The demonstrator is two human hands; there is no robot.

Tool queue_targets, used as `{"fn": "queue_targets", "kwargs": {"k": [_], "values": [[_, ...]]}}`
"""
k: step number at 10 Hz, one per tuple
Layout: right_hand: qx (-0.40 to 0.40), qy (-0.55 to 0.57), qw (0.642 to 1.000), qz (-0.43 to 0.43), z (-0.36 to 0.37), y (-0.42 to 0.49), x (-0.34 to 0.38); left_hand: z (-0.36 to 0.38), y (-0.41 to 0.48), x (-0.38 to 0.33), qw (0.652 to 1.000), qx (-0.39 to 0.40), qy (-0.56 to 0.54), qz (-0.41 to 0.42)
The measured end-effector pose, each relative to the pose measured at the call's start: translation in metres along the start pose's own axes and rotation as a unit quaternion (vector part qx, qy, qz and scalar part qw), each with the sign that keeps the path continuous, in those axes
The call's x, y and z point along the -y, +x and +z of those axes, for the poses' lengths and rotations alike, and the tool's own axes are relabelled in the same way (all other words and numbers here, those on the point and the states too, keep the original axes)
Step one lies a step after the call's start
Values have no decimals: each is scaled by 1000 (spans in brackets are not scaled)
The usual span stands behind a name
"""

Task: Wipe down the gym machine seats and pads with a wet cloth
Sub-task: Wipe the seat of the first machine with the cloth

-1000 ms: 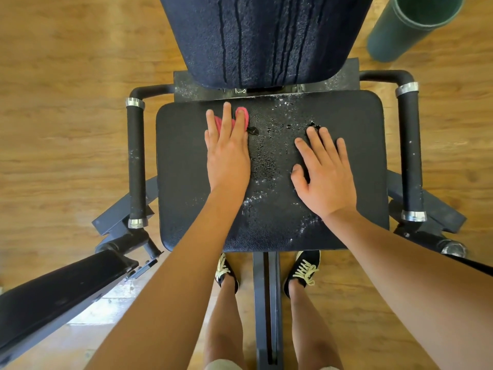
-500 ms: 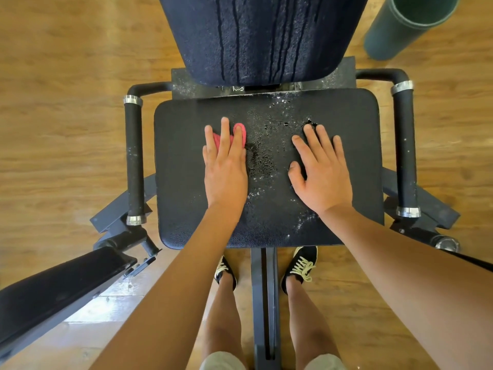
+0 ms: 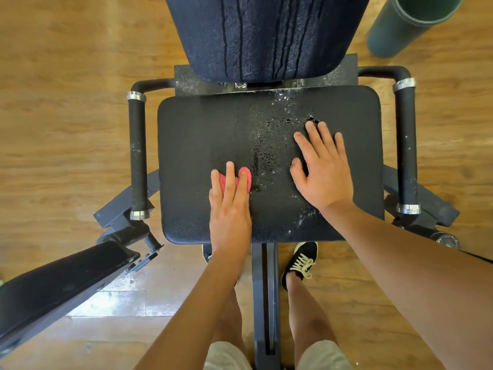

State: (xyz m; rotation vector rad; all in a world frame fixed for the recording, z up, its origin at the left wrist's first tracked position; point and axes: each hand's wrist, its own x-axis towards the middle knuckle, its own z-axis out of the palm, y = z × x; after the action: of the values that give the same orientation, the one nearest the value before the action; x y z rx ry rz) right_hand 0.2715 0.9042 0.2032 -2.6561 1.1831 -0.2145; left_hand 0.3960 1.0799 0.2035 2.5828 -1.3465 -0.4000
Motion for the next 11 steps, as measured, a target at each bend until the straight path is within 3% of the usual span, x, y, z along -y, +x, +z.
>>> {"fn": "queue_targets", "kwargs": {"k": [3,7,9,11], "values": [[-1,-1,1000,0,0,0,-1,-6,33,-4,1000,0,-26,-14],[18,-5,1000,6,-1,1,0,5,-48,0,1000,5,8,-13],[9,-3,1000,1,-1,-1,0,2,-34,1,999,30,39,-4],[-3,5,1000,1,1,0,-1,-4,38,-8,1000,-11,0,-9]]}}
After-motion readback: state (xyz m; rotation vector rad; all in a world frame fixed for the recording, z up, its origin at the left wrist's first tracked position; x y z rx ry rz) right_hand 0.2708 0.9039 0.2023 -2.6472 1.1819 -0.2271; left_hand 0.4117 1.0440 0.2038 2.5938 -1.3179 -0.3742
